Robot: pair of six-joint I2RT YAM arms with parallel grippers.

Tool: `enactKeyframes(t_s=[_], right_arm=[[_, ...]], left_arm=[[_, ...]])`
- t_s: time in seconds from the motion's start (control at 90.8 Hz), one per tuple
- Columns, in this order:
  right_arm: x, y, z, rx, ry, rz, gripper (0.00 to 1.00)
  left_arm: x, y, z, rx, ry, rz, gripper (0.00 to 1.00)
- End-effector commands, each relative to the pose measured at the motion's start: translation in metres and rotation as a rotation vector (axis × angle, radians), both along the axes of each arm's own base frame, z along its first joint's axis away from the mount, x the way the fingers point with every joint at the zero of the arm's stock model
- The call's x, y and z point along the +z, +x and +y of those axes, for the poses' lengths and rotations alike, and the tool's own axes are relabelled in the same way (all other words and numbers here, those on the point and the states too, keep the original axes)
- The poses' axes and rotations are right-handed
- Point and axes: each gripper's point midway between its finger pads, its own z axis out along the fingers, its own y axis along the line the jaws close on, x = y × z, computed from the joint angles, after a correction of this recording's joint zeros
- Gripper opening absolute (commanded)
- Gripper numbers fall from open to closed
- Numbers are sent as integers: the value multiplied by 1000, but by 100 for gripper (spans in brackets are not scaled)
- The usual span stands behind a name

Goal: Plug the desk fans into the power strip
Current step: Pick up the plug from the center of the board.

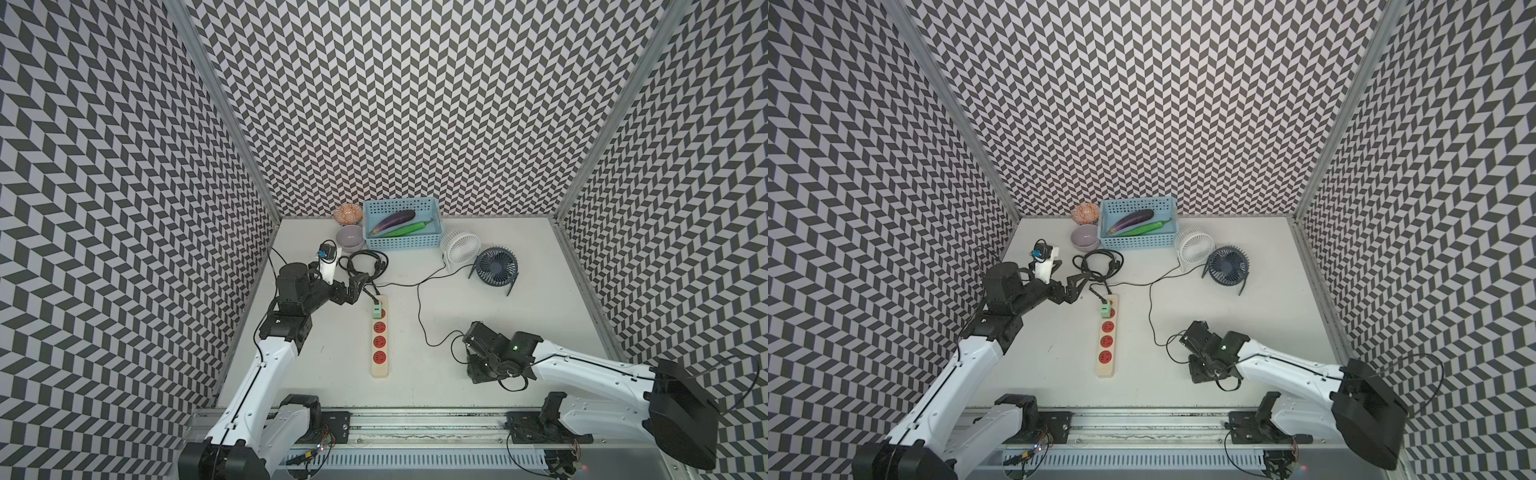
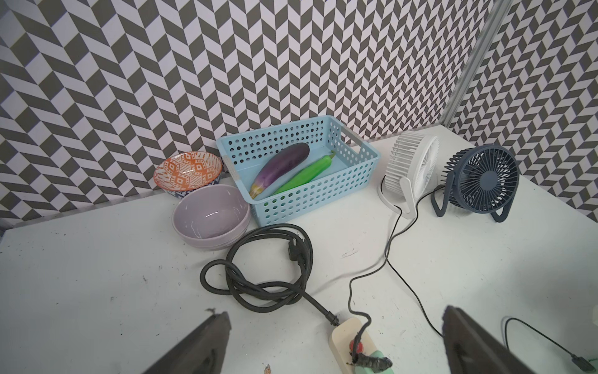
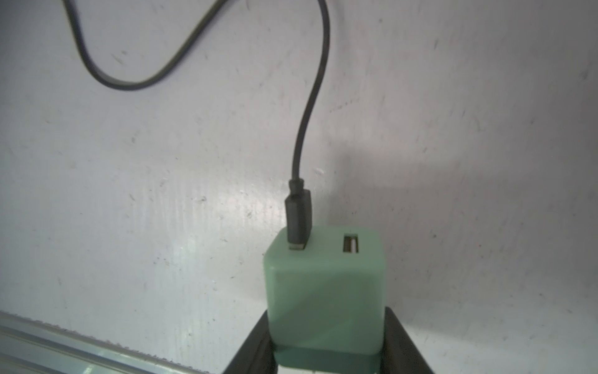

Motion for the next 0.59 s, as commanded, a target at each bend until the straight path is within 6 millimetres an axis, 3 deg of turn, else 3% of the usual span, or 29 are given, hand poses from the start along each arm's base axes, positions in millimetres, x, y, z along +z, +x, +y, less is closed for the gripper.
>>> enactKeyframes(t_s=[0.0, 0.353, 0.584], right_arm=[[20, 21, 18, 65, 31, -104, 25], [67, 67, 51, 235, 41, -329, 9], [91, 83, 76, 365, 105, -443, 0]], left_arm=[[14, -2, -5, -35, 13, -33, 100], [11, -9, -11, -81, 69, -55, 100], [20, -28, -32, -247, 101, -83, 100]])
